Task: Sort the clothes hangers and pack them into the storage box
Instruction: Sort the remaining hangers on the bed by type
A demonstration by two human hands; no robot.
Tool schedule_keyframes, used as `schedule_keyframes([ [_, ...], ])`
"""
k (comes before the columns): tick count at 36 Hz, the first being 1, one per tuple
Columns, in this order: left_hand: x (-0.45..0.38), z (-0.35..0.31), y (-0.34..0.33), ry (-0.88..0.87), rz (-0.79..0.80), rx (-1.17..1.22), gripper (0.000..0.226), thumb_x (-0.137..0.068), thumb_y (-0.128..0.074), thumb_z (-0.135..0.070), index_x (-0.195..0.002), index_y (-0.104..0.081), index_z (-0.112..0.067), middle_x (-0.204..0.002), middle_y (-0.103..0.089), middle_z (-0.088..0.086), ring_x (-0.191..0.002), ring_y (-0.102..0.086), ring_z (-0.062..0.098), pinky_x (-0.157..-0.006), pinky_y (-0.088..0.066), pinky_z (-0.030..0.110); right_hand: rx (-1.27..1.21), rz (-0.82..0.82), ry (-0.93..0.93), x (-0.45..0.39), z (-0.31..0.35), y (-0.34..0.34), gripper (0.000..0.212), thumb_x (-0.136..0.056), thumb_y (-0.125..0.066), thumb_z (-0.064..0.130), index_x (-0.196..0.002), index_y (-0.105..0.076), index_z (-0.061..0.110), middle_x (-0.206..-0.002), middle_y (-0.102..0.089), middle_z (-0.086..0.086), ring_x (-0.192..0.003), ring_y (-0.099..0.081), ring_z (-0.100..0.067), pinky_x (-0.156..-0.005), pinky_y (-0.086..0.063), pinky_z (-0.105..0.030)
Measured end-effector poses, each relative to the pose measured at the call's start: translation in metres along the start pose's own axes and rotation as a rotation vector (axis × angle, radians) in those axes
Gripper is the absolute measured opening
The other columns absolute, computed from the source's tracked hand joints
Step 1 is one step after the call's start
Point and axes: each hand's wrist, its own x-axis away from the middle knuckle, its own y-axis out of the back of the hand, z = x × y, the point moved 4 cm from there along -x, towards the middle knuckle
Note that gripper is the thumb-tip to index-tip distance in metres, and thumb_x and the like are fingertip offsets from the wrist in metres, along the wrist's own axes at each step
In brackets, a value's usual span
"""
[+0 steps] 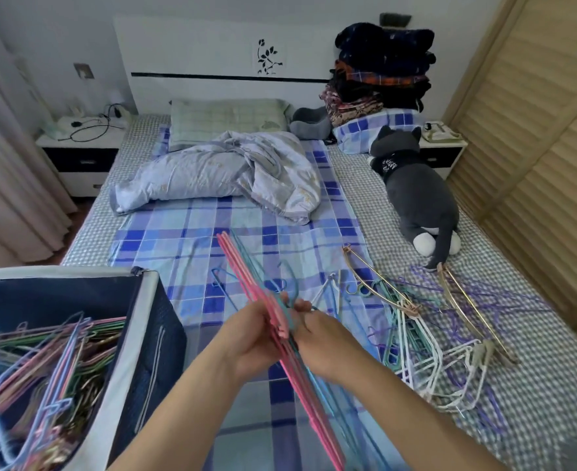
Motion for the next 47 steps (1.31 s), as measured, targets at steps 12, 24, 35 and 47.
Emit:
schedule_keyframes([
  [12,0.027,-0.053,0.048,-0.227,-0.021,0.034,0.015,-0.099,-0.048,-0.015,-0.091,-0.060,-0.011,-0.071,-0.049,0.001,-0.053,-0.045,0.015,-0.058,-0.052,0.031,-0.180,-0.271,-0.204,-0.007,-0.122,0.062,0.037,-0.103,-0.035,0.003,-0.113,-0.064,0.023,-0.090,-0.057,-0.004,-0.062,-0.049,-0.018,-0.050,-0.035,-0.027],
  [24,0.019,-0.055,0.064,-0.099,-0.201,-0.241,0.028,-0.106,-0.041,-0.017,-0.106,-0.064,-0.001,-0.056,-0.045,0.000,-0.041,-0.039,0.011,-0.050,-0.041,0.027,0.310,-0.284,-0.081,-0.008,-0.117,0.131,0.029,-0.096,-0.060,0.038,-0.107,-0.069,0.012,-0.100,-0.058,-0.001,-0.095,-0.056,-0.020,-0.086,-0.045,-0.036],
  [35,0.012,-0.068,0.046,-0.024,-0.064,-0.420,0.030,-0.104,-0.045,-0.015,-0.113,-0.068,0.003,-0.073,-0.057,0.008,-0.048,-0.052,0.017,-0.047,-0.046,0.027,0.740,-0.487,0.235,-0.004,-0.091,0.173,0.082,-0.094,-0.011,0.074,-0.051,-0.053,0.018,-0.062,-0.039,0.007,-0.058,-0.048,-0.022,-0.066,-0.042,-0.037],
  [47,-0.018,-0.043,0.019,0.087,0.118,-0.451,0.033,-0.104,-0.042,-0.011,-0.092,-0.071,0.001,-0.085,-0.070,0.016,-0.079,-0.071,0.028,-0.070,-0.057,0.034,0.427,-0.423,0.998,-0.001,0.036,0.091,0.053,-0.100,-0.051,0.035,-0.053,-0.049,0.013,-0.058,-0.038,0.002,-0.052,-0.033,-0.020,-0.064,-0.035,-0.035],
])
